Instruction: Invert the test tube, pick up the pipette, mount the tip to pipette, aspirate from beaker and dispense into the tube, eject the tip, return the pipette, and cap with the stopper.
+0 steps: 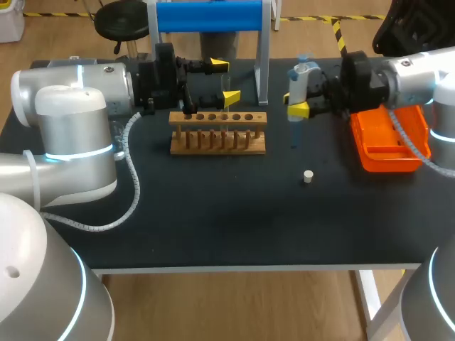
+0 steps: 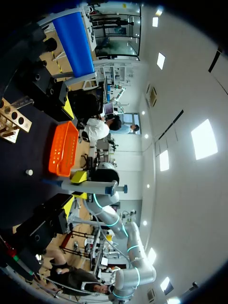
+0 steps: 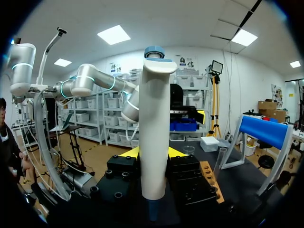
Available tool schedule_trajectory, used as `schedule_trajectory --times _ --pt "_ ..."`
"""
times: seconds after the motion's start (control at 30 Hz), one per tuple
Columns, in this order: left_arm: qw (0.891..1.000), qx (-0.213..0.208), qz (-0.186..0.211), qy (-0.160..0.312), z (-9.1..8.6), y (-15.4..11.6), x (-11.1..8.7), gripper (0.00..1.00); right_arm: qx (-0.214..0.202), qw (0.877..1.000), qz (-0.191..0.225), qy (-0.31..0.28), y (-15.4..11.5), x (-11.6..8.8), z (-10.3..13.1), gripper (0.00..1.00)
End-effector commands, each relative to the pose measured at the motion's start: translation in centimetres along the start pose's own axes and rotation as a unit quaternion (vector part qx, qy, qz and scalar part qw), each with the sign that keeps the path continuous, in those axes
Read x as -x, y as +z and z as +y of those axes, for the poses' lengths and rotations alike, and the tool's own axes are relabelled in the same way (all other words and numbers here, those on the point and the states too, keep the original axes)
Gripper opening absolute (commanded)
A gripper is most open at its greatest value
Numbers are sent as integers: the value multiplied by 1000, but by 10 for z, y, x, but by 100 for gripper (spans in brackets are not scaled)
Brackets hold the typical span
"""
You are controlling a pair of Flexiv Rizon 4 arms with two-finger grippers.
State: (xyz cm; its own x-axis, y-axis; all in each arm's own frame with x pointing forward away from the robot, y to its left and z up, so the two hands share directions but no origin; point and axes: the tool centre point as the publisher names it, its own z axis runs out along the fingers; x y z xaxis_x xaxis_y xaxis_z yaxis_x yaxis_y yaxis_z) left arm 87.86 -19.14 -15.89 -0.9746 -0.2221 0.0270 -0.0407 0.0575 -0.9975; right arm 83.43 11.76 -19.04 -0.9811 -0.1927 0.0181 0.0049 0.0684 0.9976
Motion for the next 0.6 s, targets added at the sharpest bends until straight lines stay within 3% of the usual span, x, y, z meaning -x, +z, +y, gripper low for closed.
schedule_trajectory --times 0.03,0.6 --pt "1000 -2 -3 1 1 0 -1 100 0 1000 4 1 15 8 -3 0" --pt "1000 -2 -3 1 1 0 -1 100 -10 1000 8 8 51 21 -18 0"
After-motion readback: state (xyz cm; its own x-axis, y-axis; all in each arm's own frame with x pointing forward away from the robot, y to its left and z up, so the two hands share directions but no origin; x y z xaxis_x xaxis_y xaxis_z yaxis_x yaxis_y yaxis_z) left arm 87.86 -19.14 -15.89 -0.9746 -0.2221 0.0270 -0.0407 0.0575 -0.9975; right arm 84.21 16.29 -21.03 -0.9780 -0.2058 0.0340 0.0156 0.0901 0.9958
